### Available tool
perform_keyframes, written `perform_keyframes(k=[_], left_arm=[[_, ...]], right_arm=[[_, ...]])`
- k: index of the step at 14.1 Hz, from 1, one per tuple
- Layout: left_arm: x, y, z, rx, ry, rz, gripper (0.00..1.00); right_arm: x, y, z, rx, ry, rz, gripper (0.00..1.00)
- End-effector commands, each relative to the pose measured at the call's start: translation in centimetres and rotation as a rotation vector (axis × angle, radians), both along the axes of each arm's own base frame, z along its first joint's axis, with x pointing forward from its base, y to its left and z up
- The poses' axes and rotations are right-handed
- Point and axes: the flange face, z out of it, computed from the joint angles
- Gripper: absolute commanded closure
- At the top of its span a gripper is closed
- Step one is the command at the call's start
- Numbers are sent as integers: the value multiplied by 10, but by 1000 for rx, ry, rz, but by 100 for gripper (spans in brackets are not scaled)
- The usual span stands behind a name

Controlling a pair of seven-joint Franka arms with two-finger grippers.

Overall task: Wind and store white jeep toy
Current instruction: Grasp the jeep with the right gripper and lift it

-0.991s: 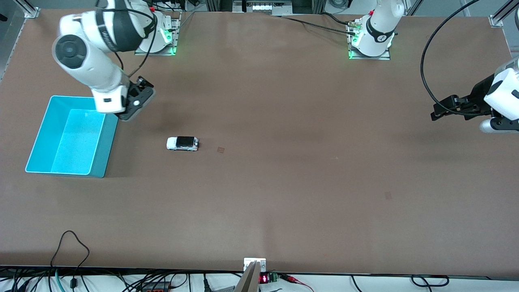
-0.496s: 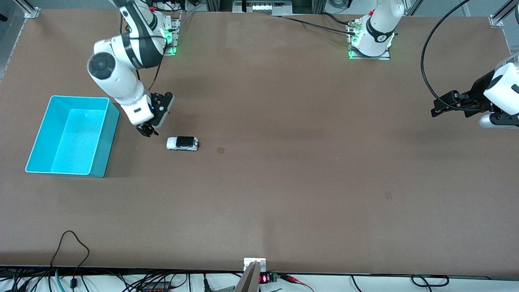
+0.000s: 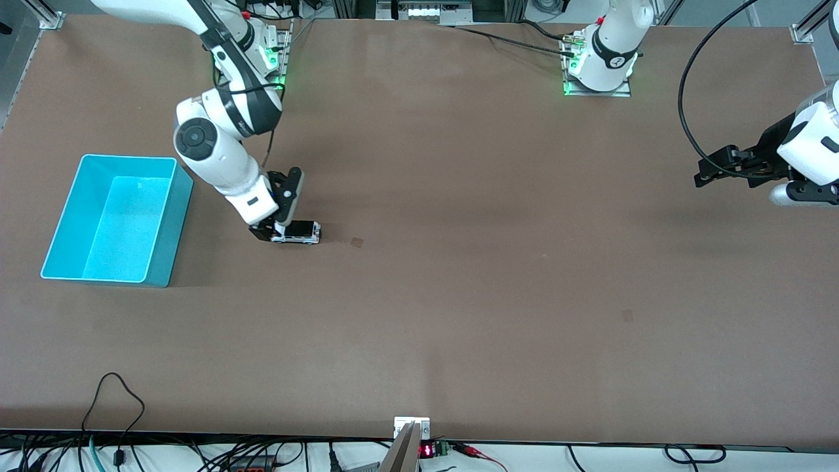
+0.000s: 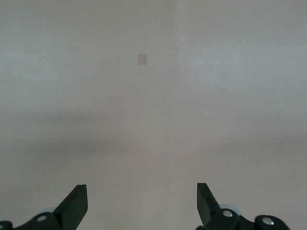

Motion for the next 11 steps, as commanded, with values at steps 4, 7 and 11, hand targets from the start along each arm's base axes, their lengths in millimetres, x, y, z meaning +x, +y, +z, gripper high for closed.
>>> perform_keyframes(k=[4,7,11], left_arm=[[-7,-3,4,8,-13,-17,0],[-7,-3,4,8,-13,-17,0],[-7,-2,4,8,-13,-16,0]], right_arm=[[20,6,-33,-44,-4,74,0],[20,4,-46,-53,6,86,0],[20,5,-57,-42,1,91,0]])
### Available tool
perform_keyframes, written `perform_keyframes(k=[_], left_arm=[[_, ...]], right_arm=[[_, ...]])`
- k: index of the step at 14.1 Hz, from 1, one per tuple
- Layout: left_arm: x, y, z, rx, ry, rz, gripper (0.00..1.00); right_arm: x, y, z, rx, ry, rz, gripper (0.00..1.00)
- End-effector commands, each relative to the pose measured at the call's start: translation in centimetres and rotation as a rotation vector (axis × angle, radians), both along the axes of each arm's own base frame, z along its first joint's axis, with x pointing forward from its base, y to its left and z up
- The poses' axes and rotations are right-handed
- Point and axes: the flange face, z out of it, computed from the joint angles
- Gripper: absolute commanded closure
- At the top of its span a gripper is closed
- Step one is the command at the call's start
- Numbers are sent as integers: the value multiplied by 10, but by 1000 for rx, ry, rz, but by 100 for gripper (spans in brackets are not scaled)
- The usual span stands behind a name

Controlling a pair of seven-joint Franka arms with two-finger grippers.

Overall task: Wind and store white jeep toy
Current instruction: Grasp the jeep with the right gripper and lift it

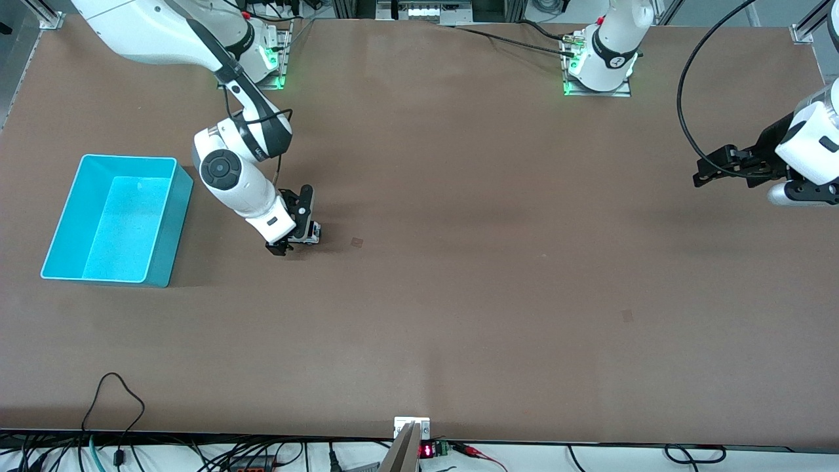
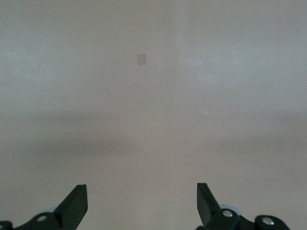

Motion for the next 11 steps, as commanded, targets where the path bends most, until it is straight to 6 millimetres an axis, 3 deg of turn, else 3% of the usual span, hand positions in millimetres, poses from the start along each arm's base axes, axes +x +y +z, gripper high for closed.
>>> perform_keyframes(k=[1,5,9,11], left_arm=[[-7,0,4,8,-13,-12,0],[-7,1,4,8,-13,-11,0],[-7,0,4,11,-13,-11,0],[-7,0,3,11,-11,-11,0]], right_arm=[[4,3,-3,-4,-16,10,0],[4,2,-10,-11,-12,21,24],[5,3,-10,-3,-22,23,41],[5,3,-12,-1,-20,23,58]])
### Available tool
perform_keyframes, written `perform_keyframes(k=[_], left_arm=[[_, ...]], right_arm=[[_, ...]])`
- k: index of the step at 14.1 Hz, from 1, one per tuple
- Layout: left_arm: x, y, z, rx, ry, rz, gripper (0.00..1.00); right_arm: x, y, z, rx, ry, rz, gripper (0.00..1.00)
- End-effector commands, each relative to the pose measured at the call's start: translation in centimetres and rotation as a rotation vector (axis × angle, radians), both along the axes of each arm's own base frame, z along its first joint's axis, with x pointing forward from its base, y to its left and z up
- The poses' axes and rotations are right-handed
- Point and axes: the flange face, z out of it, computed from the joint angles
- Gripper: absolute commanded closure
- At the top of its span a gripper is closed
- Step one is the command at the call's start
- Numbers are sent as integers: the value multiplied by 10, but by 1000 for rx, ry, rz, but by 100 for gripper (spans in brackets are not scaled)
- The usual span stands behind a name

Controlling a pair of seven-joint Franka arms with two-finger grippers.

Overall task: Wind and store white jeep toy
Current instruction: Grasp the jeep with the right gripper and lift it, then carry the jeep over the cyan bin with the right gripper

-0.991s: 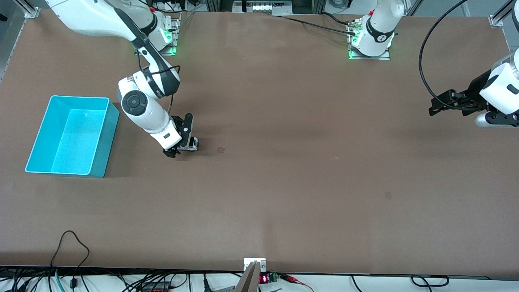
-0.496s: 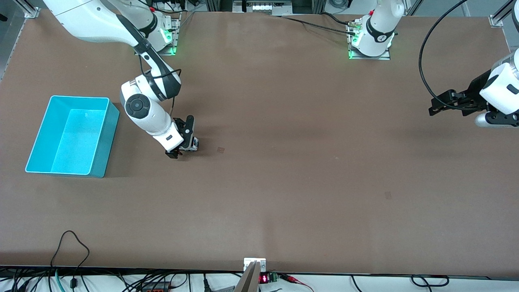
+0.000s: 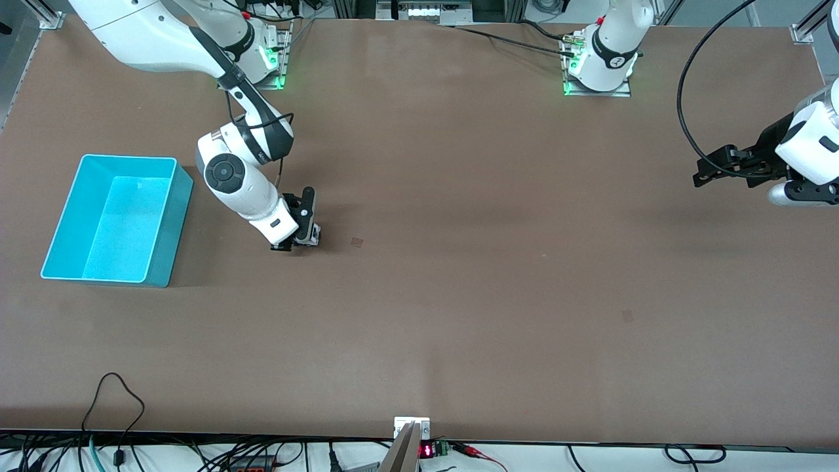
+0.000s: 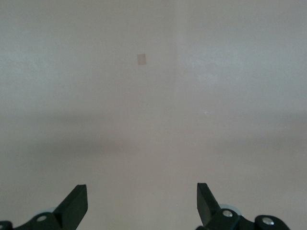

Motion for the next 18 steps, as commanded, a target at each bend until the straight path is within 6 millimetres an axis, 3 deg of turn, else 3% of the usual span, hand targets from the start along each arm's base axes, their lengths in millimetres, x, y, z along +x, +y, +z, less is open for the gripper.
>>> perform_keyframes(k=[1,4,6,10,14,16,18], left_arm=[[-8,0,3,10,-10,-11,0],[-8,1,4,10,-11,-10,0],[-8,2,4,10,-14,-8,0],[-8,2,4,10,-13,-8,0],[-8,2,6,10,-16,-8,0],[-9,2,7,10,-16,-8,0],[-12,2,12,11,-23,-8,0]], right_arm=[[5,4,-2,0,-19,11,68],[6,4,-1,0,-22,10,100],[9,-1,8,-1,-35,-31,100],[19,-26,72,-51,-91,-310,100],[30,-96,123,-108,-123,-524,100],[31,-147,150,-148,-136,-673,100],[29,-185,164,-167,-137,-794,100]])
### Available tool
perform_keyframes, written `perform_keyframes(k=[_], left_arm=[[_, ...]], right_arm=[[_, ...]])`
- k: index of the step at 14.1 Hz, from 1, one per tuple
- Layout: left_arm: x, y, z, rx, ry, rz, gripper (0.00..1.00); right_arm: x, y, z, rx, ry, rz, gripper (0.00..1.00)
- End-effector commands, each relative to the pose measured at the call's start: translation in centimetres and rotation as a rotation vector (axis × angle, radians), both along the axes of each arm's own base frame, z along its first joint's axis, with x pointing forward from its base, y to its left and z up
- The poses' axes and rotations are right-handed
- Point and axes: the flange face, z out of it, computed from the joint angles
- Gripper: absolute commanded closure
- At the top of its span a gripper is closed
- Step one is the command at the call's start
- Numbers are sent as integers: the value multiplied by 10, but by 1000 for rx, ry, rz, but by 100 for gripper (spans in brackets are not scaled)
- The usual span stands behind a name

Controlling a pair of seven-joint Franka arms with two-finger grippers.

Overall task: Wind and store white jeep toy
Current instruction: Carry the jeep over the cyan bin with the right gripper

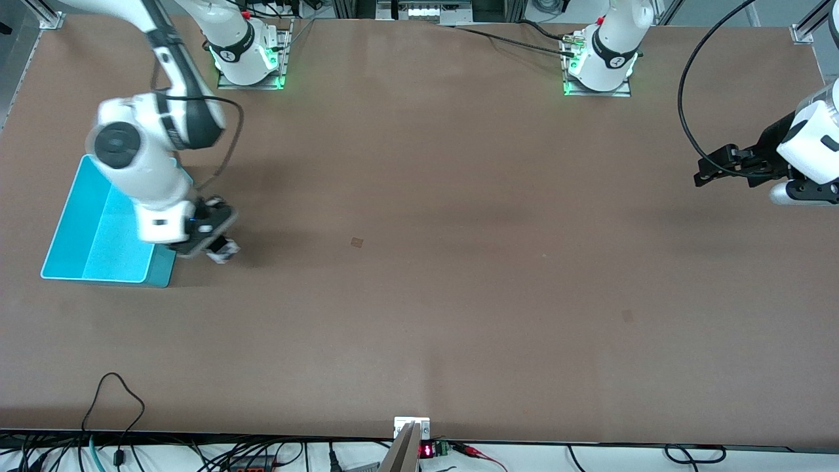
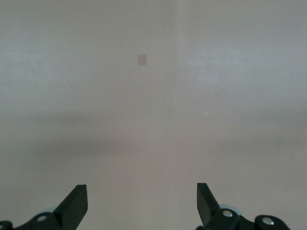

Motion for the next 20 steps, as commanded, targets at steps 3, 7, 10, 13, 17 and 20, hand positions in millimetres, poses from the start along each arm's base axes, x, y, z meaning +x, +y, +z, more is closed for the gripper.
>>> perform_keyframes(k=[3,7,10,13,17,20], left_arm=[[-16,0,10,12,-19,-11,0],[-20,-1,8,13,-31,-10,0],[-18,1,13,12,-42,-6,0],[-17,0,13,12,-50,-3,0],[-11,-5,27,10,-76,-14,0],[-6,0,25,11,-74,-20,0]], right_arm=[[-14,-106,24,-23,-18,-275,100],[-38,-196,4,44,6,-574,100],[-49,-219,-32,98,50,-714,100],[-56,-217,-74,94,32,-793,99],[-58,-215,-112,83,43,-825,98],[-61,-219,-132,75,64,-841,97]])
